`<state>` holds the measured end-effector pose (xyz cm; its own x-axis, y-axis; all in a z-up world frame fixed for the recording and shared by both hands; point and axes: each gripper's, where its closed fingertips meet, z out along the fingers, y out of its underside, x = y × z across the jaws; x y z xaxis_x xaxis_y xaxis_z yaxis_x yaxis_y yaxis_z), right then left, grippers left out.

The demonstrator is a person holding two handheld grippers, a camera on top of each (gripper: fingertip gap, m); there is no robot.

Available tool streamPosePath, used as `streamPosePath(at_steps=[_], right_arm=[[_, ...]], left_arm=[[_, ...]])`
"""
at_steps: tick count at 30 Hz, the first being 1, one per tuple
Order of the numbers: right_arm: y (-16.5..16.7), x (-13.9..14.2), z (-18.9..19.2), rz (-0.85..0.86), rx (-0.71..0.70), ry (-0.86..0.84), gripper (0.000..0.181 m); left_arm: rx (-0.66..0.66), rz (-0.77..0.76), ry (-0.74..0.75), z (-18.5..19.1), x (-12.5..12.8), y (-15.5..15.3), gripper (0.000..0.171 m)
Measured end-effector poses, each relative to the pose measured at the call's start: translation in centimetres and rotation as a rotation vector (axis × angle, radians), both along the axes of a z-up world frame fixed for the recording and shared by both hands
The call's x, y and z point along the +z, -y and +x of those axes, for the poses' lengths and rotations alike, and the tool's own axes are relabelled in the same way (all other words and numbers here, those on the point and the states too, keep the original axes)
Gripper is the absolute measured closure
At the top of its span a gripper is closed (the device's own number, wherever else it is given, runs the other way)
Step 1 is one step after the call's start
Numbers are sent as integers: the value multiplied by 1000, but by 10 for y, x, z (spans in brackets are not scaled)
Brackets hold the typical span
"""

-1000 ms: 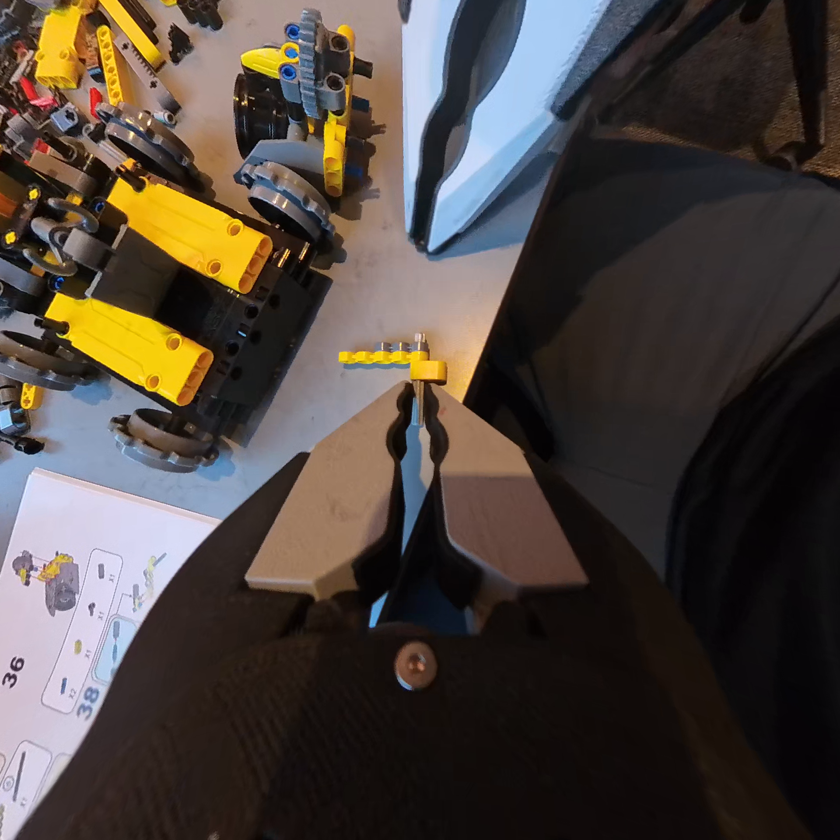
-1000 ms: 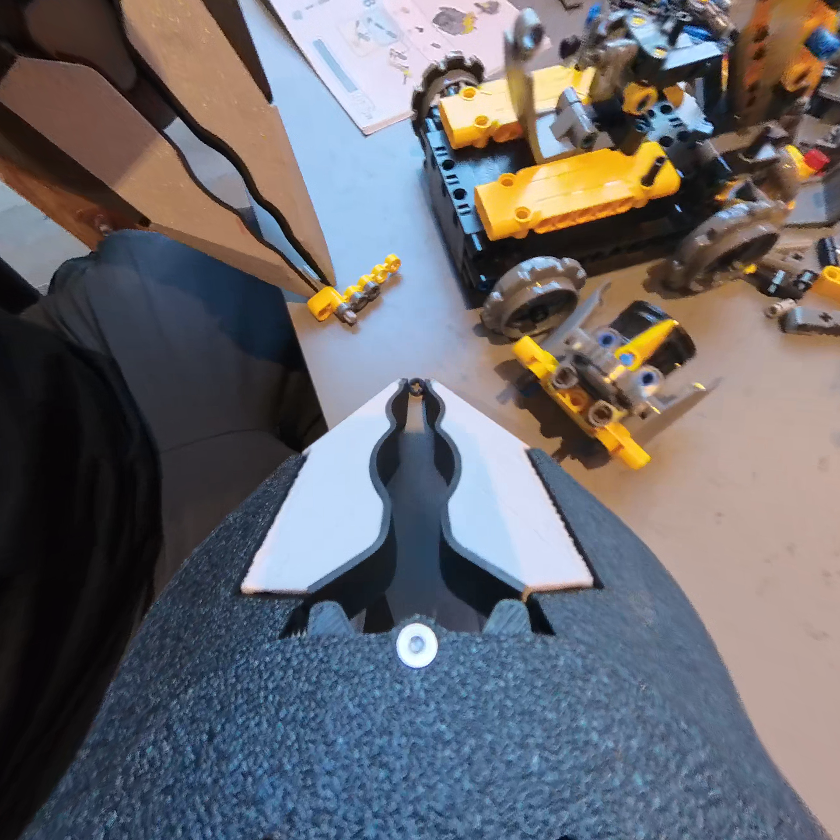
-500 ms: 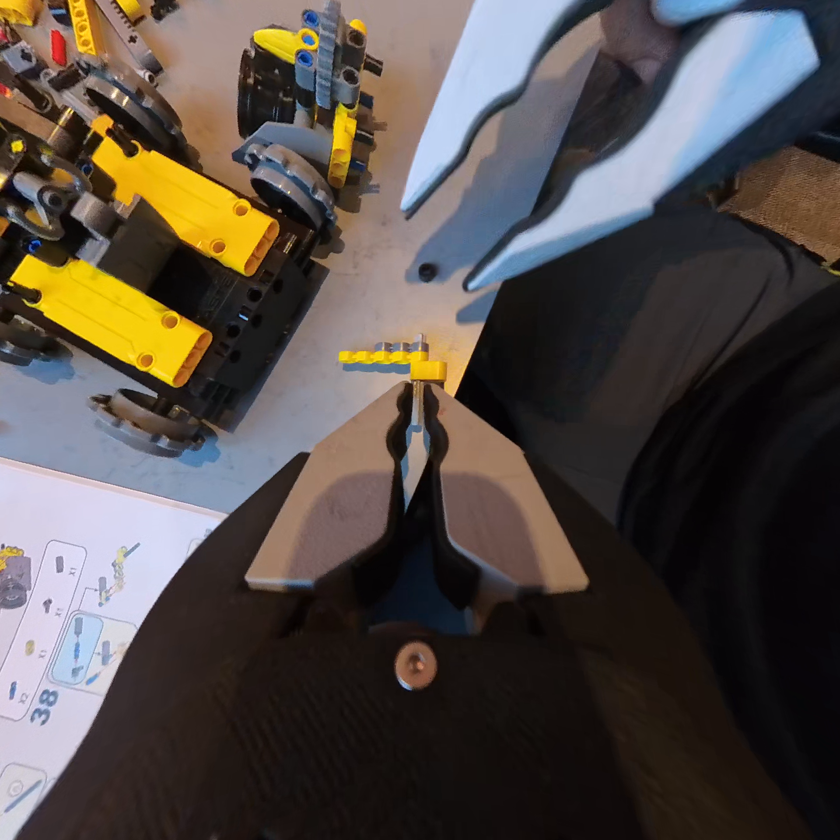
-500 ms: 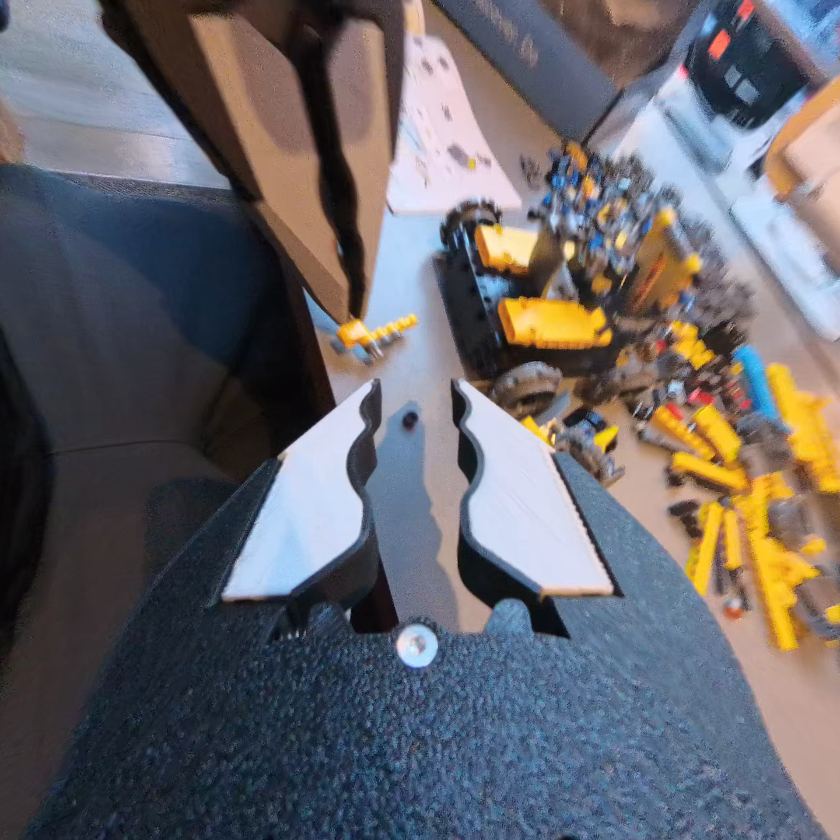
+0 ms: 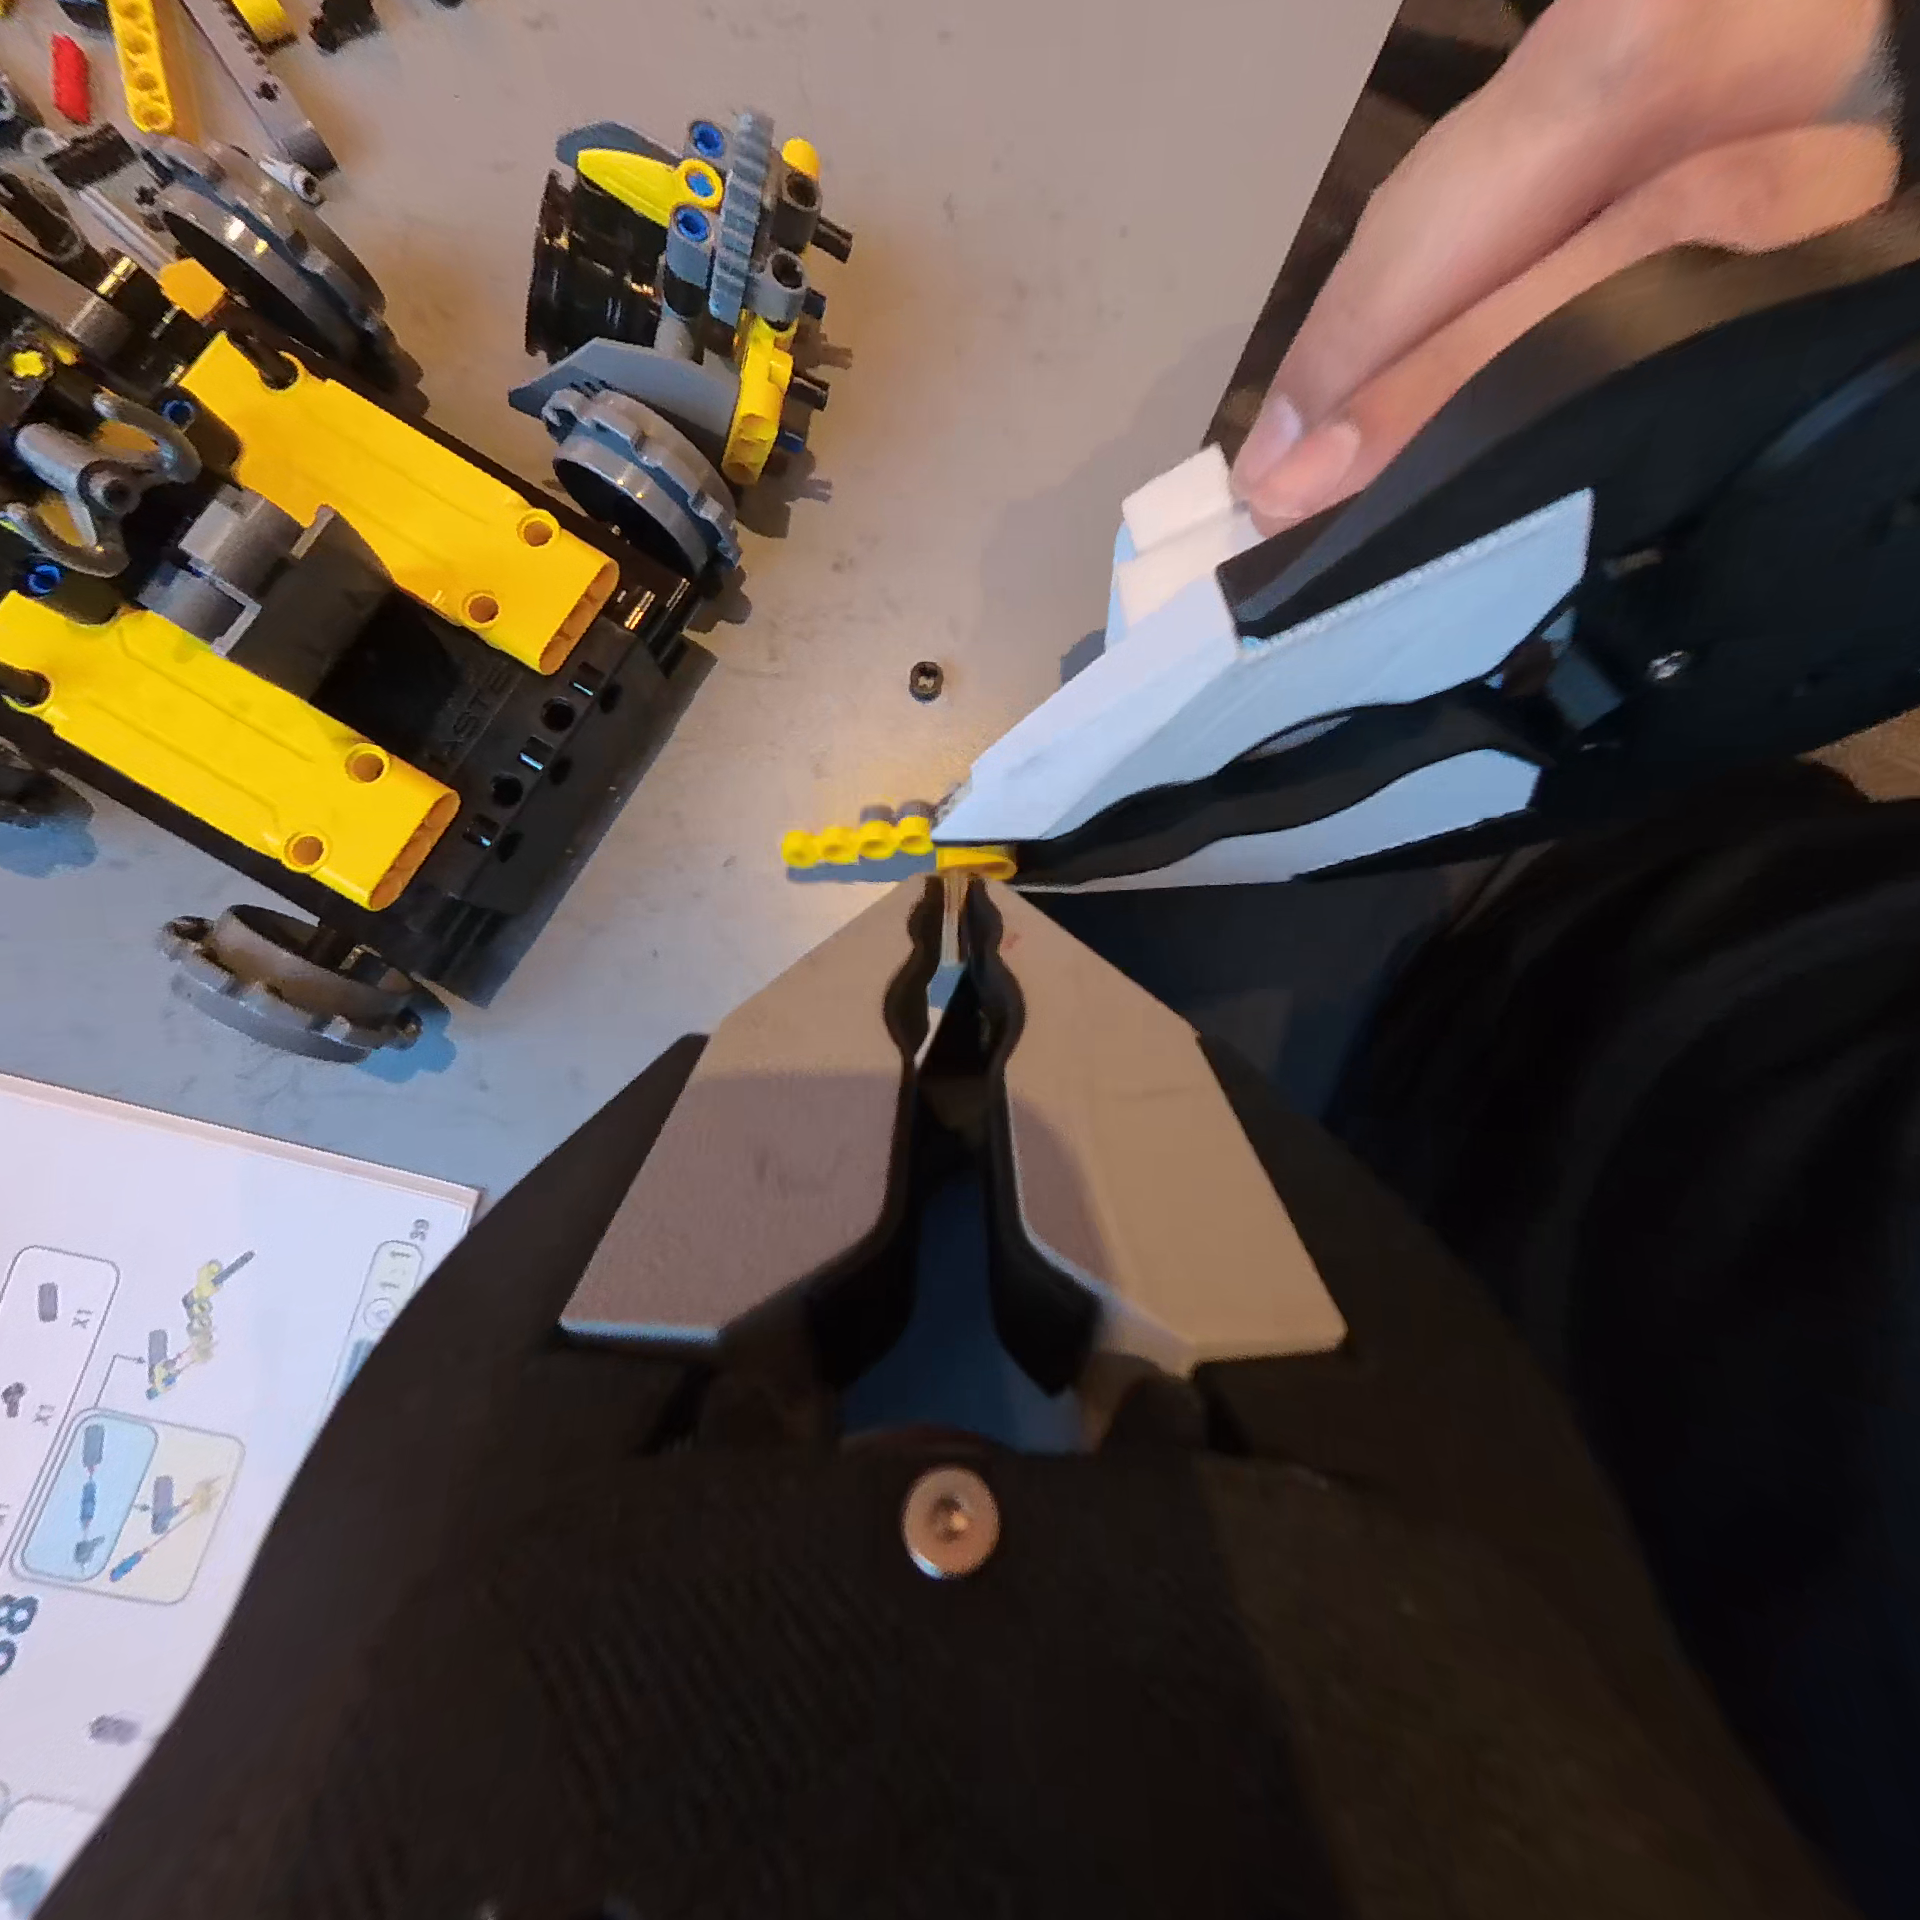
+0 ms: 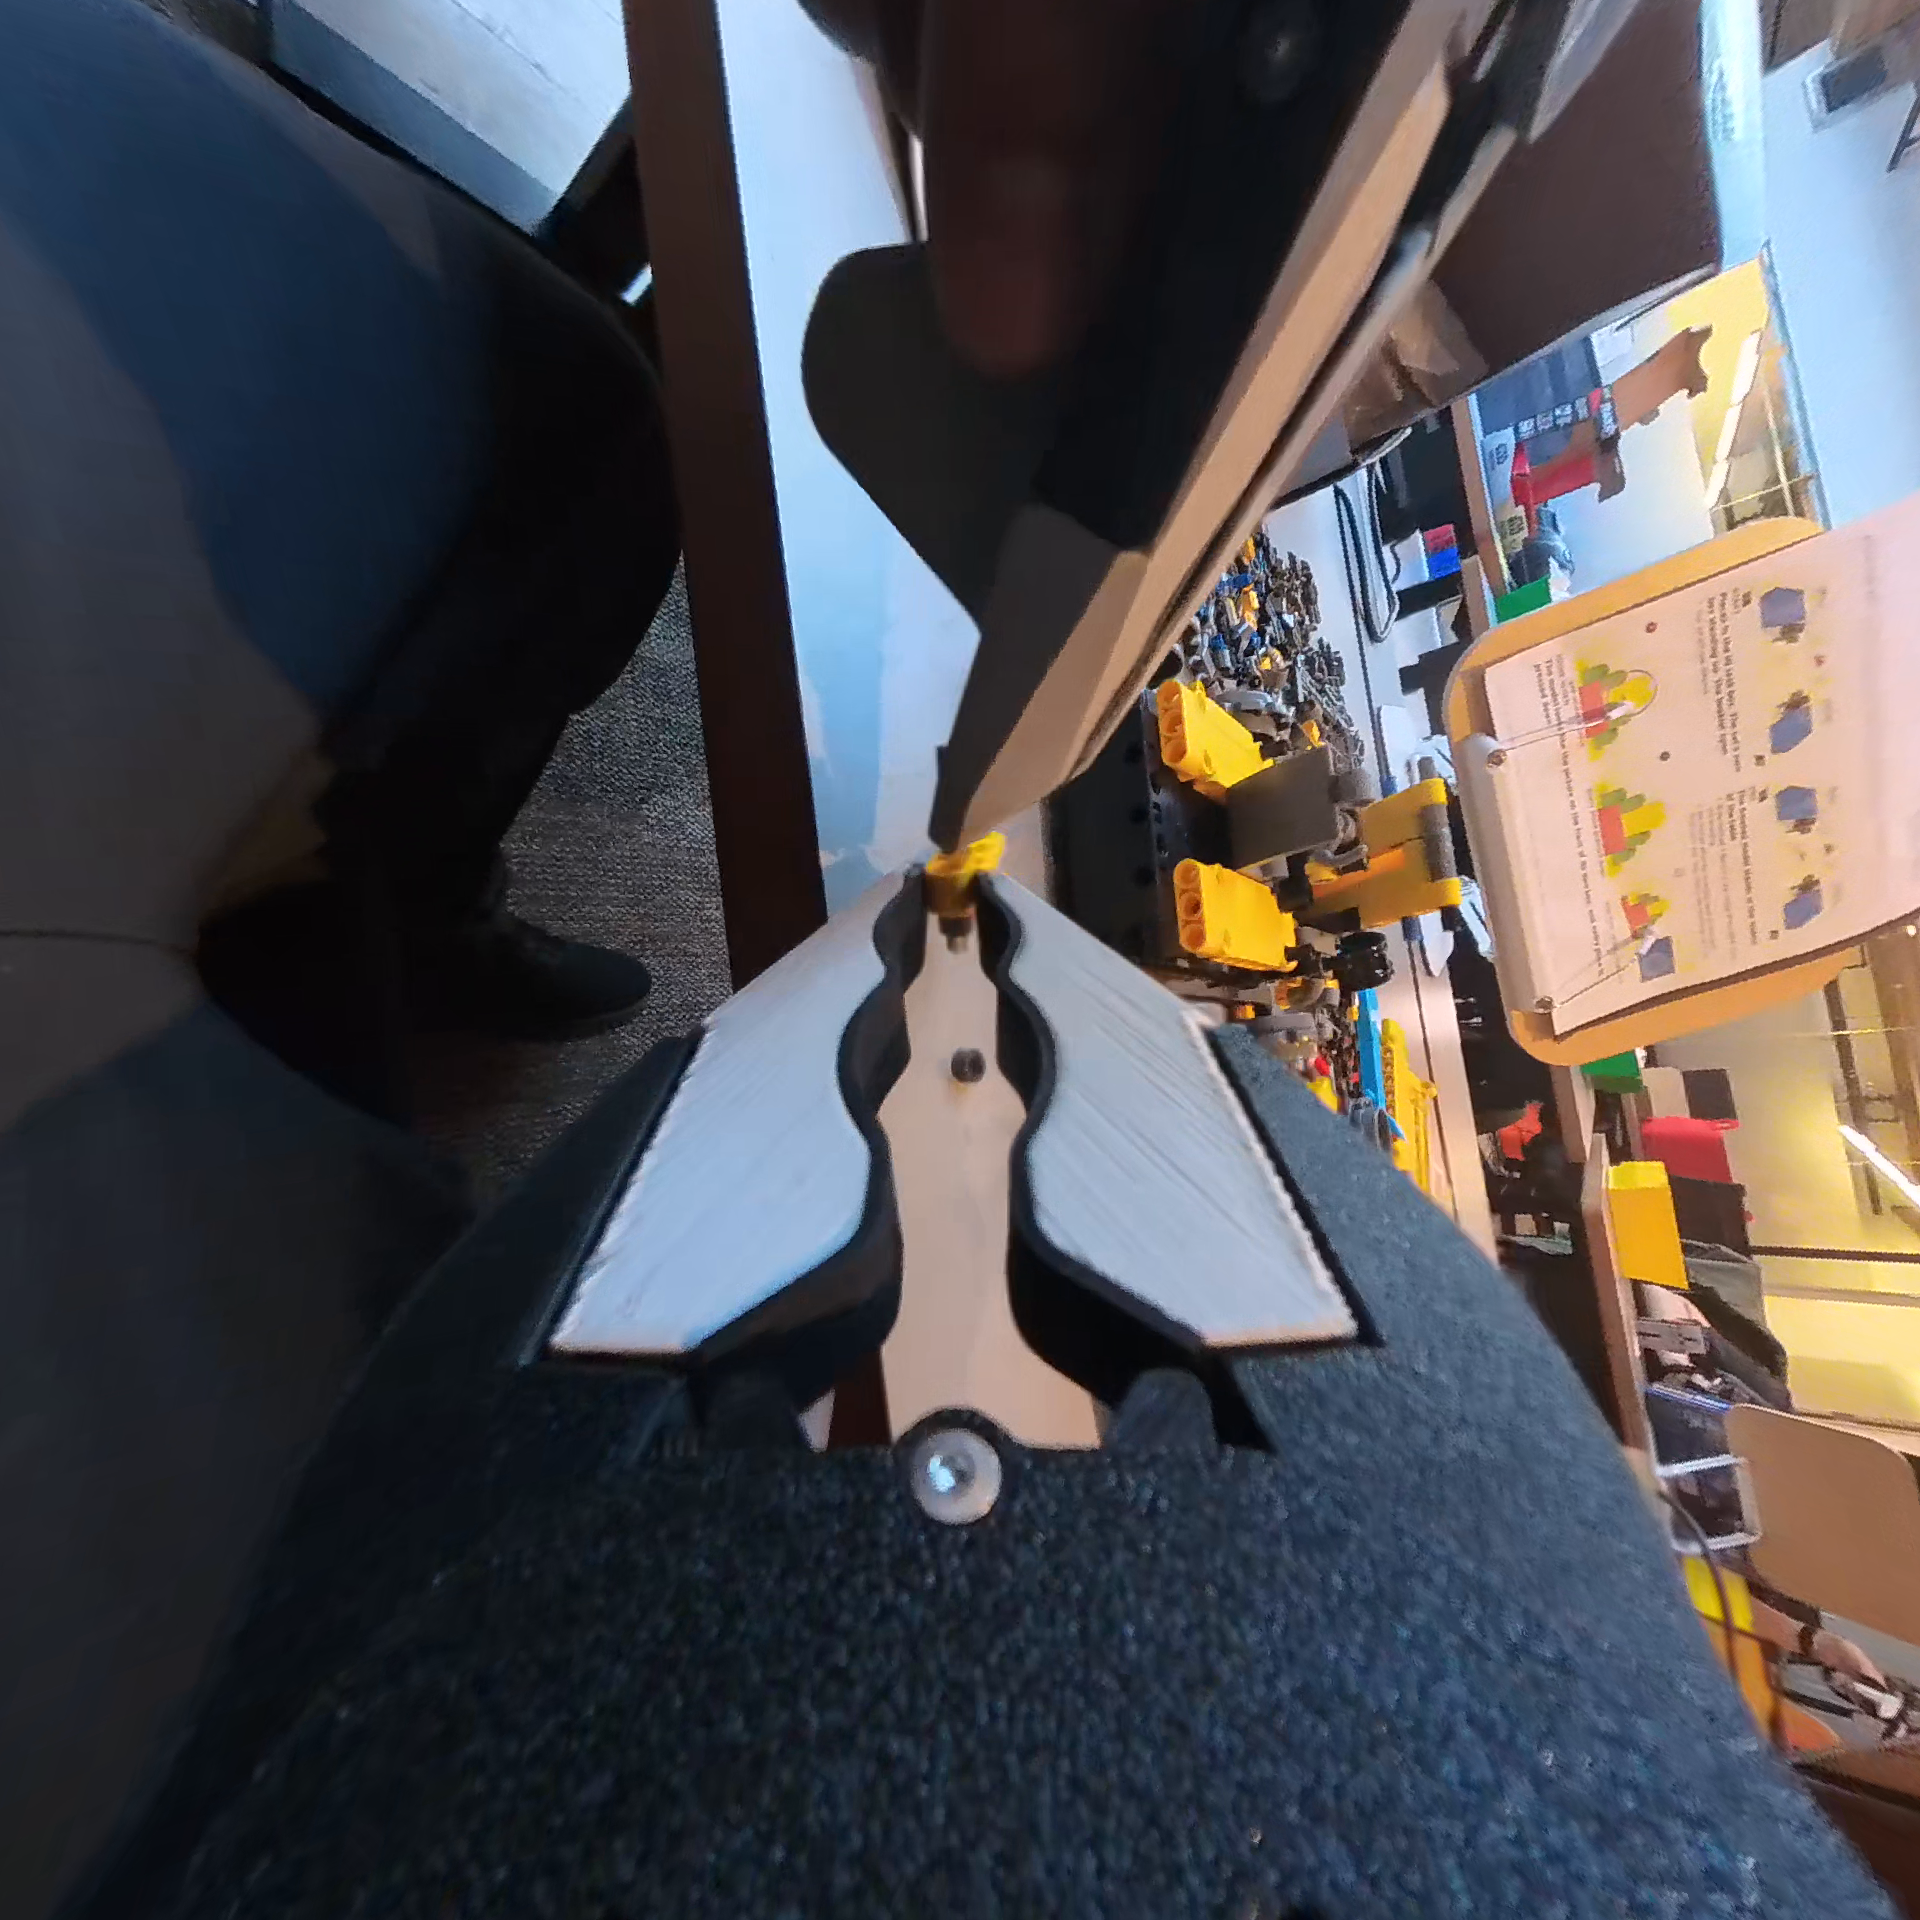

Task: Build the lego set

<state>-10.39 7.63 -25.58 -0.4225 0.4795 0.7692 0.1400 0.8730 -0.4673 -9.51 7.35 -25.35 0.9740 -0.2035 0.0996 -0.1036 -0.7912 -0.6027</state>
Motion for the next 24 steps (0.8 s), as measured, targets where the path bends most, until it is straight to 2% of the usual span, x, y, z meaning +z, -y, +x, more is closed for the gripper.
streamPosePath(at_steps=[3, 7, 11, 13, 18, 22, 24], right_arm=[[-1, 5, 2, -26, 5, -31, 174], [-2, 16, 4, -76, 14, -88, 174], [0, 24, 6, -135, 47, -122, 174], [2, 28, 7, -196, 82, -118, 174], [0, 41, 9, -518, 149, -57, 174], [-7, 57, 12, -808, 213, 9, 174], [-9, 60, 13, -905, 238, 31, 174]], left_arm=[[36, 73, 10, 3, 7, -1, 168], [151, 302, 40, 4, 22, -5, 169], [216, 472, 12, 2, 35, 15, 155], [217, 503, 20, 7, 34, 29, 150], [123, 544, -32, 27, 3, 58, 155], [46, 575, -98, 29, 7, 53, 154], [44, 566, -67, 30, 2, 52, 154]])
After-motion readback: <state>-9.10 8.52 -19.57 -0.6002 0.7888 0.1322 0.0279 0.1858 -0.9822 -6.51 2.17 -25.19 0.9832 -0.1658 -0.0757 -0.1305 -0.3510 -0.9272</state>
